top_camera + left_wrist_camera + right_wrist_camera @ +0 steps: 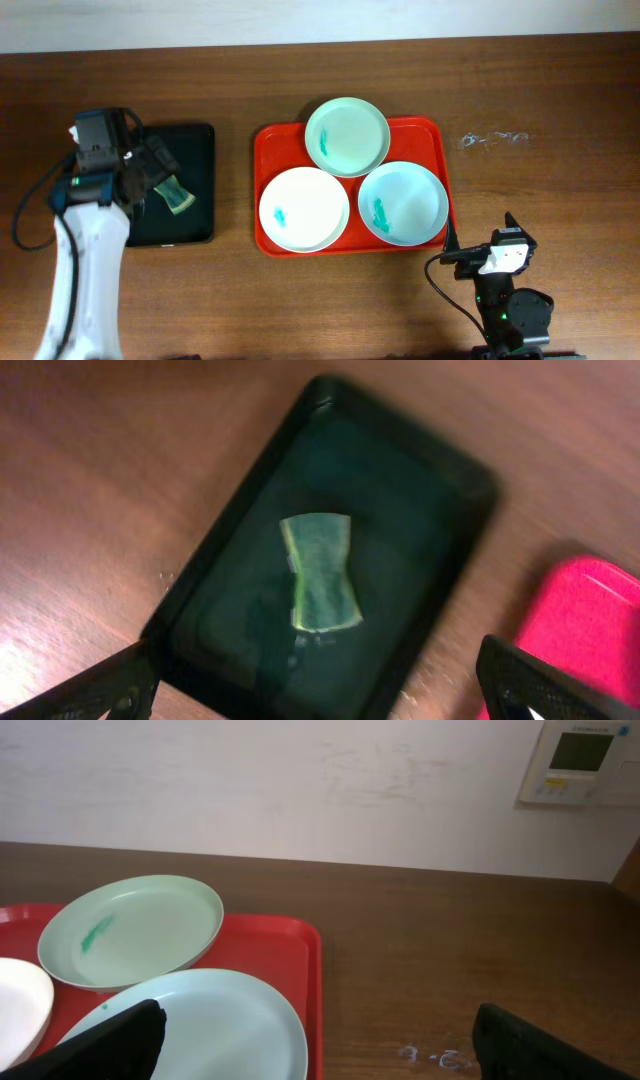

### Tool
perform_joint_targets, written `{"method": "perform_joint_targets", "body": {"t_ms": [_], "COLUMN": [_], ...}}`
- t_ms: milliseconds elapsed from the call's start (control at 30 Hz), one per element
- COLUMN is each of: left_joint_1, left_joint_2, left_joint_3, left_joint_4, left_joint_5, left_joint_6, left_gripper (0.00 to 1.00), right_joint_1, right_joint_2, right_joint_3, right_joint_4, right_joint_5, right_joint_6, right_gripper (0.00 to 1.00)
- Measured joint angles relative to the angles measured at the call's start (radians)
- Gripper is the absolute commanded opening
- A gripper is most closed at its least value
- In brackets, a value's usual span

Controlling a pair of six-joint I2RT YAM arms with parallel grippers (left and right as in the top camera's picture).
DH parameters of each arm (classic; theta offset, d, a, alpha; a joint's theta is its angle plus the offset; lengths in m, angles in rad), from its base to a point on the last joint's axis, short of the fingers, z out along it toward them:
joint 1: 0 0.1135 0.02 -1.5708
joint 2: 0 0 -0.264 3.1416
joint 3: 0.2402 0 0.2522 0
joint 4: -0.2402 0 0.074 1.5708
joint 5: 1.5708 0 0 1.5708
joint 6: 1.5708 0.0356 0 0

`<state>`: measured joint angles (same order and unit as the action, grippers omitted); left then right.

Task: Clean dirty plates on tray and stack at the side
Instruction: 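Reach the left gripper into the black tray and grasp the sponge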

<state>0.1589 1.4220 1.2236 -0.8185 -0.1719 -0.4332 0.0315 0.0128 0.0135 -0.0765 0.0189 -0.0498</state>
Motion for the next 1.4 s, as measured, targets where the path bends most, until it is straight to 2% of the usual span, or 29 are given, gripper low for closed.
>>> {"method": "perform_joint_targets", "body": {"t_ms": [100, 200, 267, 433, 533, 600, 633, 700, 733, 767, 800, 833, 867, 900, 1067, 1100, 1133, 1200, 1233, 1300, 1333, 1367, 1400], "left_joint_1": [0.058, 0.093, 0.095, 0.094, 0.093, 0.093, 0.09, 0.089, 0.089, 0.089, 0.089, 0.089, 0.089, 0.089, 0.085, 0.085, 0.086, 0.086, 0.087, 0.087, 0.087, 0.087, 0.087], "left_joint_2": [0.145, 0.254, 0.319, 0.428, 0.472, 0.53, 0.531, 0.543, 0.545, 0.55, 0.553, 0.553, 0.553, 0.553, 0.551, 0.547, 0.544, 0.542, 0.542, 0.544, 0.544, 0.544, 0.545], "left_joint_3": [0.0, 0.0, 0.0, 0.0, 0.0, 0.0, 0.002, 0.006, 0.007, 0.007, 0.007, 0.007, 0.007, 0.008, 0.042, 0.045, 0.047, 0.046, 0.045, 0.037, 0.037, 0.037, 0.036], "left_joint_4": [0.045, 0.122, 0.163, 0.237, 0.249, 0.298, 0.309, 0.331, 0.334, 0.342, 0.344, 0.344, 0.344, 0.34, 0.21, 0.163, 0.109, 0.062, 0.047, 0.036, 0.036, 0.037, 0.04], "left_joint_5": [0.007, 0.082, 0.119, 0.146, 0.139, 0.133, 0.134, 0.13, 0.129, 0.13, 0.13, 0.13, 0.13, 0.131, 0.173, 0.191, 0.212, 0.233, 0.241, 0.272, 0.278, 0.279, 0.277], "left_joint_6": [-0.154, -0.233, -0.258, -0.267, -0.267, -0.206, -0.173, -0.119, -0.108, -0.098, -0.087, -0.084, -0.085, -0.077, -0.063, -0.06, -0.06, -0.061, -0.063, -0.064, -0.063, -0.064, -0.068], "left_gripper": [0.98, 0.87, 0.84, 0.84, 0.75, 0.69, 0.64, 0.14, 0.0, 0.0, 0.08, 0.49, 0.96, 0.99, 0.99, 0.98, 0.74, 0.08, 0.0, 0.0, 0.46, 0.99, 0.99], "right_joint_1": [0.0, 0.0, 0.0, 0.0, 0.0, 0.0, 0.0, 0.0, 0.0, 0.0, 0.0, 0.0, 0.0, 0.0, 0.0, 0.0, 0.0, 0.0, 0.0, 0.0, 0.0, 0.0, 0.0], "right_joint_2": [0.0, 0.0, 0.0, 0.0, 0.0, 0.0, 0.0, 0.0, 0.0, 0.0, 0.0, 0.0, 0.0, 0.0, 0.0, 0.0, 0.0, 0.0, 0.0, 0.0, 0.0, 0.0, 0.0], "right_joint_3": [0.0, 0.0, 0.0, 0.0, 0.0, 0.0, 0.0, 0.0, 0.0, 0.0, 0.0, 0.0, 0.0, 0.0, 0.0, 0.0, 0.0, 0.0, 0.0, 0.0, 0.0, 0.0, 0.0], "right_joint_4": [0.0, 0.0, 0.0, 0.0, 0.0, 0.0, 0.0, 0.0, 0.0, 0.0, 0.0, 0.0, 0.0, 0.0, 0.0, 0.0, 0.0, 0.0, 0.0, 0.0, 0.0, 0.0, 0.0], "right_joint_5": [0.0, 0.0, 0.0, 0.0, 0.0, 0.0, 0.0, 0.0, 0.0, 0.0, 0.0, 0.0, 0.0, 0.0, 0.0, 0.0, 0.0, 0.0, 0.0, 0.0, 0.0, 0.0, 0.0], "right_joint_6": [0.0, 0.0, 0.0, 0.0, 0.0, 0.0, 0.0, 0.0, 0.0, 0.0, 0.0, 0.0, 0.0, 0.0, 0.0, 0.0, 0.0, 0.001, 0.0, 0.0, 0.0, 0.0, -0.001], "right_gripper": [0.98, 0.99, 0.99, 0.98, 0.98, 0.98, 0.99, 0.98, 0.98, 0.98, 0.98, 0.98, 0.98, 0.98, 0.99, 0.98, 0.98, 0.98, 0.98, 0.99, 0.98, 0.98, 0.98]}}
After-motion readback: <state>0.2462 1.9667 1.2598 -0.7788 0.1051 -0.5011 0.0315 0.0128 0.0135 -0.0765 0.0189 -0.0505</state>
